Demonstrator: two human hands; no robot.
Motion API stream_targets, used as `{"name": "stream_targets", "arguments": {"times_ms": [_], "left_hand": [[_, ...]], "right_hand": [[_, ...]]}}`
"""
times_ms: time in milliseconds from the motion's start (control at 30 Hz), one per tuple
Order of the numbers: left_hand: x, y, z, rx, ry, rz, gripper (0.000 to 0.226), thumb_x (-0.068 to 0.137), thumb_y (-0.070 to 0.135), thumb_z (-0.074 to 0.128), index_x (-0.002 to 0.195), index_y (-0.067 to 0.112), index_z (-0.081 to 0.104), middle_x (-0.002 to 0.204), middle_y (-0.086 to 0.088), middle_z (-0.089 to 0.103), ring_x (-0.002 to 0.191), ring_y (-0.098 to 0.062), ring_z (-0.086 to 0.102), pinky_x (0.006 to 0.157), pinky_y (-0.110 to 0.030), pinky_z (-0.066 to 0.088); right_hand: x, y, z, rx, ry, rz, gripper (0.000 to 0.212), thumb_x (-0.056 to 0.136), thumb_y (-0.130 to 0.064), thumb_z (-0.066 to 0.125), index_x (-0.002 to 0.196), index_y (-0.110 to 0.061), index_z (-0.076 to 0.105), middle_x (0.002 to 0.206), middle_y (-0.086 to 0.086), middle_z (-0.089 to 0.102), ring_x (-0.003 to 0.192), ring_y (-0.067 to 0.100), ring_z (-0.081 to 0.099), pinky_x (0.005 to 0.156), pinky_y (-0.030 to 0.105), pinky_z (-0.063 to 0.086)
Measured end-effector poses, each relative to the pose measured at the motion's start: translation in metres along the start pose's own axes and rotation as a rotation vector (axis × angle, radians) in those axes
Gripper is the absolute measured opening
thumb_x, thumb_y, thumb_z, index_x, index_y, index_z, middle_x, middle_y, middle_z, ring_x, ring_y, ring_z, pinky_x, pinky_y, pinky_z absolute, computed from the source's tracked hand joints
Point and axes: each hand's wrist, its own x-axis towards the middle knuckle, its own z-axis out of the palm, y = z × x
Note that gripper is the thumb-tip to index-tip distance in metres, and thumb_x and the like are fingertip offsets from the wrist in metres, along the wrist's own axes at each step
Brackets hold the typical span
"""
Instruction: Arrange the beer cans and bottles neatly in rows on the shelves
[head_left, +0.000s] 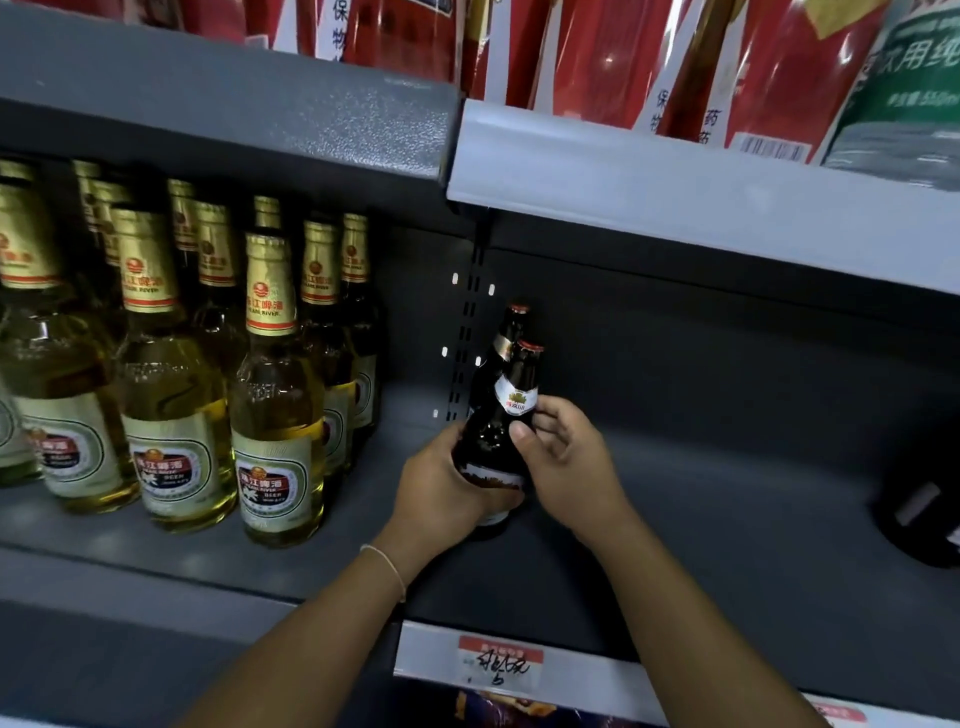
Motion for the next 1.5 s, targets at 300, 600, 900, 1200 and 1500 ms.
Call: {"name": "stream_targets", "arguments": {"times_ms": [300,600,900,1200,1500], "left_hand": [[0.015,-0.014,-0.004,0.025,-0.088,0.046,0.081,0.049,0.036,0.095,0.119,0.031,0.055,0.102,0.016,0.069,0.092,0.007,0.063,0.075,-0.006,0.047],[0.021,-0.026,-0.009,0.059,-0.214,0.069,0.099,0.052,0.022,0.095,0.134,0.035,0.042,0.109,0.018,0.066,0.096,0.012,0.061,0.078,-0.004,0.046],[0.025,-0.030,-0.001,0.091,-0.178,0.043,0.082,0.054,0.024,0.095,0.122,0.028,0.050,0.098,0.021,0.065,0.087,0.018,0.058,0.072,0.000,0.044],[0.028,-0.030,0.000,0.090,-0.197,0.032,0.083,0.058,0.024,0.093,0.127,0.027,0.047,0.097,0.025,0.062,0.085,0.022,0.056,0.072,0.001,0.042],[0.026,-0.027,-0.002,0.099,-0.198,0.025,0.080,0.058,0.026,0.092,0.125,0.031,0.048,0.099,0.024,0.063,0.091,0.014,0.060,0.075,-0.001,0.044]], "right_hand": [[0.006,0.013,0.007,-0.084,0.080,-0.027,0.038,0.093,-0.024,0.067,0.130,-0.019,0.061,0.121,-0.007,0.068,0.110,0.002,0.064,0.096,0.023,0.052],[0.003,0.029,0.013,0.005,0.169,0.068,0.013,0.095,-0.024,0.062,0.099,-0.037,0.062,0.083,-0.020,0.073,0.084,-0.007,0.068,0.074,0.012,0.053],[0.009,0.036,0.012,0.055,0.206,0.110,0.037,0.095,-0.035,0.060,0.123,-0.011,0.064,0.105,-0.006,0.072,0.095,0.000,0.068,0.087,0.023,0.057],[0.010,0.034,0.013,0.056,0.193,0.123,0.030,0.096,-0.033,0.058,0.119,-0.015,0.064,0.097,-0.013,0.070,0.084,-0.013,0.065,0.069,0.008,0.050],[0.006,0.032,0.013,0.053,0.166,0.121,0.016,0.098,-0.032,0.056,0.111,-0.024,0.062,0.095,-0.013,0.070,0.085,-0.010,0.067,0.070,0.013,0.053]]}}
